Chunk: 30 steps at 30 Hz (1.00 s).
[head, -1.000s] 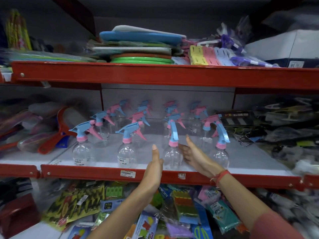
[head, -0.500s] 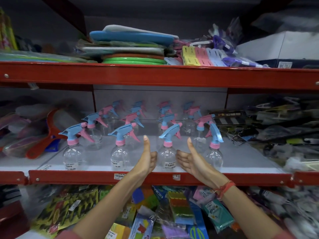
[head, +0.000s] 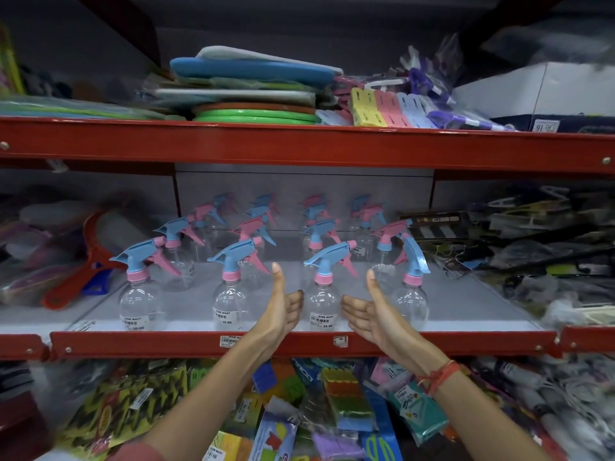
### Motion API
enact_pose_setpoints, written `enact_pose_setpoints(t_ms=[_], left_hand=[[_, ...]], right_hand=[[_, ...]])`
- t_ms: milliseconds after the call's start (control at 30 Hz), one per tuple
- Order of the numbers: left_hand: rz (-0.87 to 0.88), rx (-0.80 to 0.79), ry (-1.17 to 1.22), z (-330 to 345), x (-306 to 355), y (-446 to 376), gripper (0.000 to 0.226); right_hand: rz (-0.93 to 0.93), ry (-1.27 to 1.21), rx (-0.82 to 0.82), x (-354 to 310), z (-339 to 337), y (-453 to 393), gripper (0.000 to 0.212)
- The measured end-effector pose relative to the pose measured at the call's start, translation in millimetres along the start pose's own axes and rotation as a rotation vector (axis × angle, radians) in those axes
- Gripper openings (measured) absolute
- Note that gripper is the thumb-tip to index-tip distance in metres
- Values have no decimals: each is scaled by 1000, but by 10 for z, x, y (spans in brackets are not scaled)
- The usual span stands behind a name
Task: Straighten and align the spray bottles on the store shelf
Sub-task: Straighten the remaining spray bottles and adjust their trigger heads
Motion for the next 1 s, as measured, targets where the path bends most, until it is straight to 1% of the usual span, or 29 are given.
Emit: enact_pose_setpoints(t_ms=[167,267,333,400,433,467,533,567,600,633,700,767,833,867,900,933,967,1000], left_hand=[[-6,-4,19,2,11,6,102],[3,-2,-12,11,7,22,101],[34,1,-39,-2,-14,46,105],[109,61,-71,-65,-21,98,107],[165,113,-82,-105,-13,136,100],[231,169,-86,-156,7,180,88],[358,262,-66,-233,57,287,58],[398,288,-51,-255,75,333,47],[422,295,-38,-258,89,369,41],[432,285,-27,-228,104,404,40],[431,235,-17,-86,115,458,41],[411,159,-17,114,101,484,42],[358,59,-26,382,48,473,42],[319,15,-42,522,4,459,41],[276,-19,-59,657,-40,447,42],[236,-45,-68,787,-83,436,42],[207,-67,-74,918,-123,417,44],[184,-86,-83,1036,-158,384,50]], right_hand=[[4,5,43,3,-5,12,99],[-7,27,50,-12,-5,30,105],[-22,31,60,-9,-24,40,105],[-44,39,74,-2,-62,66,101],[-64,48,81,-4,-92,91,96],[-93,62,87,-12,-120,119,87],[-158,83,103,-57,-194,212,62],[-189,78,109,-88,-232,265,51],[-218,69,117,-117,-280,318,45],[-245,60,137,-148,-340,371,42],[-303,29,236,-193,-522,496,44],[-389,-27,414,-204,-767,622,52],[-465,-100,633,-183,-1078,711,59],[-487,-133,720,-162,-1234,709,59],[-492,-157,773,-147,-1371,673,58],[-473,-163,782,-132,-1480,596,57],[-424,-146,738,-121,-1548,484,58],[-349,-122,652,-110,-1570,362,64]])
Point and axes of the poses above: each hand's wrist, its own y-axis away from the middle knuckle, its own z-axis out of the palm, x = y × z, the point moved 6 cm from there along -y, towards the middle knuckle
